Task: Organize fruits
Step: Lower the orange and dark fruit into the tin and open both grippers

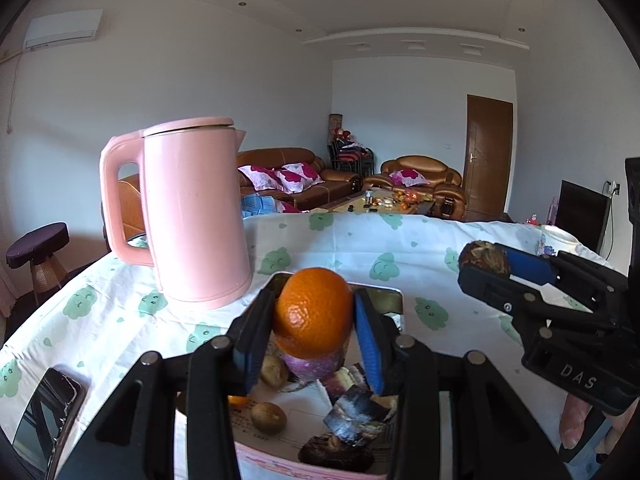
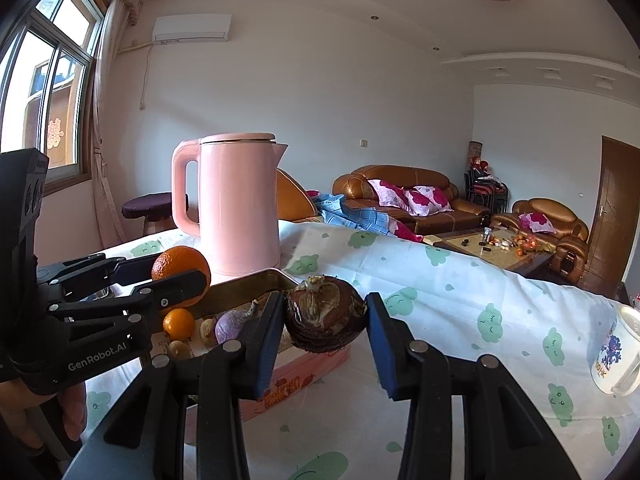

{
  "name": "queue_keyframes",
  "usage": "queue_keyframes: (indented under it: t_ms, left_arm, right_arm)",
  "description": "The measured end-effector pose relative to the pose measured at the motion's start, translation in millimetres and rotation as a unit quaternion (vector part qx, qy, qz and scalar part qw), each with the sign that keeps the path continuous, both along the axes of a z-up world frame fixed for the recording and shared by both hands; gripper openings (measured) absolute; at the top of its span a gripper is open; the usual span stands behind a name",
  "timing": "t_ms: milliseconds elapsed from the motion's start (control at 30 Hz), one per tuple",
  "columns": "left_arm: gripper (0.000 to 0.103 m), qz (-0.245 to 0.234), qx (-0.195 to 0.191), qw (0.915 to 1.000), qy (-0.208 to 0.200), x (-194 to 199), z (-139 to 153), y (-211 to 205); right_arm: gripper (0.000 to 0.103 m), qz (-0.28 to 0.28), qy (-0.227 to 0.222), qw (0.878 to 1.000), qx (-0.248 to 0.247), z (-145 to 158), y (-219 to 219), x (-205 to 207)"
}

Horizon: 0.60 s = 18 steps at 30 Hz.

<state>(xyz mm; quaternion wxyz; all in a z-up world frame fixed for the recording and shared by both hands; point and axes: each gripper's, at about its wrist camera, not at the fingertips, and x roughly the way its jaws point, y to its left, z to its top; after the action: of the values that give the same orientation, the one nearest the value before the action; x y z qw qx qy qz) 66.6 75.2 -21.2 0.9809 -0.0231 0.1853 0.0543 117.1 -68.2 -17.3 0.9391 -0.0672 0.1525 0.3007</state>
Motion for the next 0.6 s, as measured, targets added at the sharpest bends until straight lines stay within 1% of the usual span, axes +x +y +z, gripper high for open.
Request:
queue_keyframes:
  t_ms: [233, 600]
  left_arm:
    - [0.042, 0.022, -0.007, 0.9996, 0.017, -1, -6, 22]
    - [0.042, 0.03, -0.009, 0.9987, 0.04, 4, -13, 39]
  right_arm:
    - [0.043, 0.017, 0.006, 1.0, -0.001, 0, 20, 3]
    - [0.043, 0.039, 0.014, 0.999, -0.017, -4, 52, 6]
